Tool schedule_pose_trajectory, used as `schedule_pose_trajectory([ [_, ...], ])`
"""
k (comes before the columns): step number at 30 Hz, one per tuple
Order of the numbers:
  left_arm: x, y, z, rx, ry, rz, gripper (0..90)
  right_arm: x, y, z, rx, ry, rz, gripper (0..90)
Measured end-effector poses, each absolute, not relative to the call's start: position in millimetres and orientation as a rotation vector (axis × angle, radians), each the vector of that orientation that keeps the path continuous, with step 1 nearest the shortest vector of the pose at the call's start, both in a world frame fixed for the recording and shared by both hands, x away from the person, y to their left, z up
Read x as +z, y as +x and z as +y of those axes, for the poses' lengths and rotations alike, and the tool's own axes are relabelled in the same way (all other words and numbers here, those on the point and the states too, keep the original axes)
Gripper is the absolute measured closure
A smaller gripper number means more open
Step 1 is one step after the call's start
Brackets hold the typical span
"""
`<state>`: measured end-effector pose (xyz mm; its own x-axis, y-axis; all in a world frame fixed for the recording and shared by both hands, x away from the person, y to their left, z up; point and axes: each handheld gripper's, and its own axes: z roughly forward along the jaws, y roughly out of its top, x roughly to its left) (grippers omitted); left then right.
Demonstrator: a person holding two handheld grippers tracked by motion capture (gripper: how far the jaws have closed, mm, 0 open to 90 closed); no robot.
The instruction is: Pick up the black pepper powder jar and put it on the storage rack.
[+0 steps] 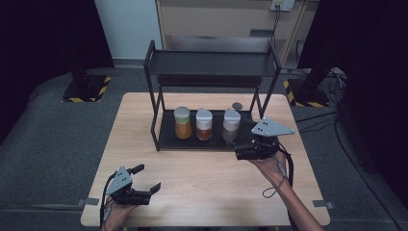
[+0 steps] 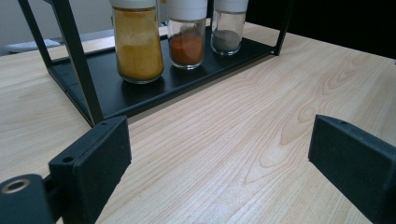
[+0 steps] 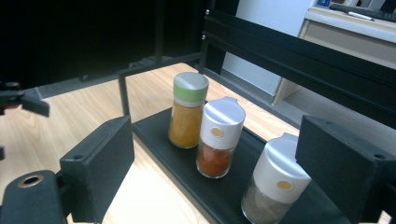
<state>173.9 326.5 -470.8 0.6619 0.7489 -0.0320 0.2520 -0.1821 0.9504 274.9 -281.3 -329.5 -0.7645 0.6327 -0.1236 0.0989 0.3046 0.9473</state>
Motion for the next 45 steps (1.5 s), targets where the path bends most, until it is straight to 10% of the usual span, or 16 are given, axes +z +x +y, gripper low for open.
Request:
schedule_pose_trajectory([
  [45,-473,169,334,0.567,1.695,0.849,5.4,-382,173,-365,1.455,0.756,1.966,11.6],
])
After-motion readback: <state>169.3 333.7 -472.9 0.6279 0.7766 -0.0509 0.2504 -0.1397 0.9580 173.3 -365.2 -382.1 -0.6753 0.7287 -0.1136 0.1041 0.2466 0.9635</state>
